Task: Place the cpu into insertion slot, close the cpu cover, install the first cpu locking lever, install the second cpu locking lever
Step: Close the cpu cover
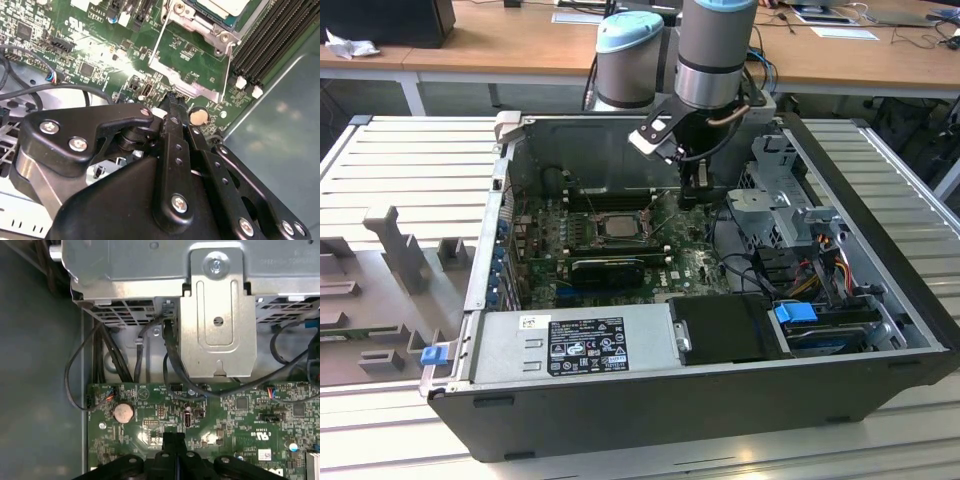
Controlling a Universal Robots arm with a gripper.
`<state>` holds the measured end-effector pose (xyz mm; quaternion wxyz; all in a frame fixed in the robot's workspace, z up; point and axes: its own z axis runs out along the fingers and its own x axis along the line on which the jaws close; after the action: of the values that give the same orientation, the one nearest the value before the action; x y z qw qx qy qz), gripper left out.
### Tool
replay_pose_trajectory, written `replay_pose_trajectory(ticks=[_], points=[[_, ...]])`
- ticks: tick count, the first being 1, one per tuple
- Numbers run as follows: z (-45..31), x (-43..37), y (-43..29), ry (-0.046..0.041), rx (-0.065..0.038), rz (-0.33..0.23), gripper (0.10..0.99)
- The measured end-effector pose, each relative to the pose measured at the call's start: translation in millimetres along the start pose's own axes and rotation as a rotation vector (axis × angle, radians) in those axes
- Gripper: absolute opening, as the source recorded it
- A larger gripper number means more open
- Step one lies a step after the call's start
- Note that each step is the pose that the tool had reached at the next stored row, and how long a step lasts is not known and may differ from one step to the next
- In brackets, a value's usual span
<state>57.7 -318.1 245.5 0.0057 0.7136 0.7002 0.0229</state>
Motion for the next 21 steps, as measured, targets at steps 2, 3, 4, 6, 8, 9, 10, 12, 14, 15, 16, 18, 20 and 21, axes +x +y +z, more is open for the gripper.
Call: replay_pose_trajectory(ticks=[2, 3, 4, 6, 8, 9, 10, 12, 14, 15, 16, 18, 20, 21], points=[[0.0, 0.0, -0.3, 0.0000, 0.003, 0.000, 0.106], [0.1, 0.0, -1.2, 0.0002, 0.004, 0.000, 0.106], [0.2, 0.0, -2.2, 0.0004, 0.006, 0.000, 0.106], [0.0, -0.1, -4.0, 0.0001, 0.010, 0.000, 0.106], [-0.3, -0.2, -11.0, -0.0001, 0.012, 0.000, 0.106], [-0.3, -0.3, -12.9, 0.0000, 0.012, 0.000, 0.106], [-0.3, -0.2, -13.5, 0.0001, 0.012, 0.000, 0.106], [-0.4, -0.3, -14.5, 0.0001, 0.012, 0.000, 0.106], [-0.4, -0.3, -16.0, 0.0001, 0.012, 0.000, 0.106], [-0.4, -0.3, -16.9, 0.0001, 0.012, 0.000, 0.106], [-0.5, -0.3, -17.3, 0.0001, 0.012, 0.000, 0.106], [-0.6, -0.3, -19.1, 0.0000, 0.012, 0.000, 0.106], [-0.6, -0.4, -20.3, 0.0000, 0.012, 0.000, 0.106], [-0.6, -0.4, -21.2, 0.0000, 0.012, 0.000, 0.106]])
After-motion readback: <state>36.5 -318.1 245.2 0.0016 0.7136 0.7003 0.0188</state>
